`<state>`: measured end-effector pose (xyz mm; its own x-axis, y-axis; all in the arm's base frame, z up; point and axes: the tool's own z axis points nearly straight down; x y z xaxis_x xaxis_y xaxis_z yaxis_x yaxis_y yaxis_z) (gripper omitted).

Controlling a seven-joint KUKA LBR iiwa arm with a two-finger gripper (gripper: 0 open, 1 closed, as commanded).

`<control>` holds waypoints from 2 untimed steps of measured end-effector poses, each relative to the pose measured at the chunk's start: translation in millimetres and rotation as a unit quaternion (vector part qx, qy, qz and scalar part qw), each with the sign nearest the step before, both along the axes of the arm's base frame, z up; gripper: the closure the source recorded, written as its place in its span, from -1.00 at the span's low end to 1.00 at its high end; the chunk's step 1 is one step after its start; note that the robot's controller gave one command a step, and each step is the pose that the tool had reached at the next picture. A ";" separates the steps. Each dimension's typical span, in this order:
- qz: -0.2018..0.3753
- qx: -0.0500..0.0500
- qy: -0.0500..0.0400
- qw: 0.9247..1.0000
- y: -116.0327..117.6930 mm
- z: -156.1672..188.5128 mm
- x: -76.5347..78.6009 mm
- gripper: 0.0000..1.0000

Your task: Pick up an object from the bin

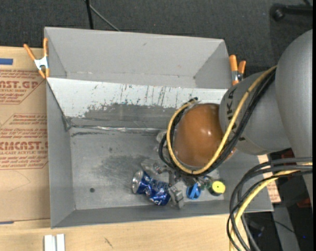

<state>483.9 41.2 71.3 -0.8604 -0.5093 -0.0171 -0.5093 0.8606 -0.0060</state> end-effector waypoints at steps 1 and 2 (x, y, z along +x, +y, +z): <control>0.000 0.001 -0.003 1.000 0.7 0.5 1.5 -1.00; -0.001 0.001 -0.003 1.000 0.8 1.1 1.8 1.00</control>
Offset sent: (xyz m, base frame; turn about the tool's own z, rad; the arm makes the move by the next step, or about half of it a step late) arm 0.0000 0.0000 0.0000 0.0000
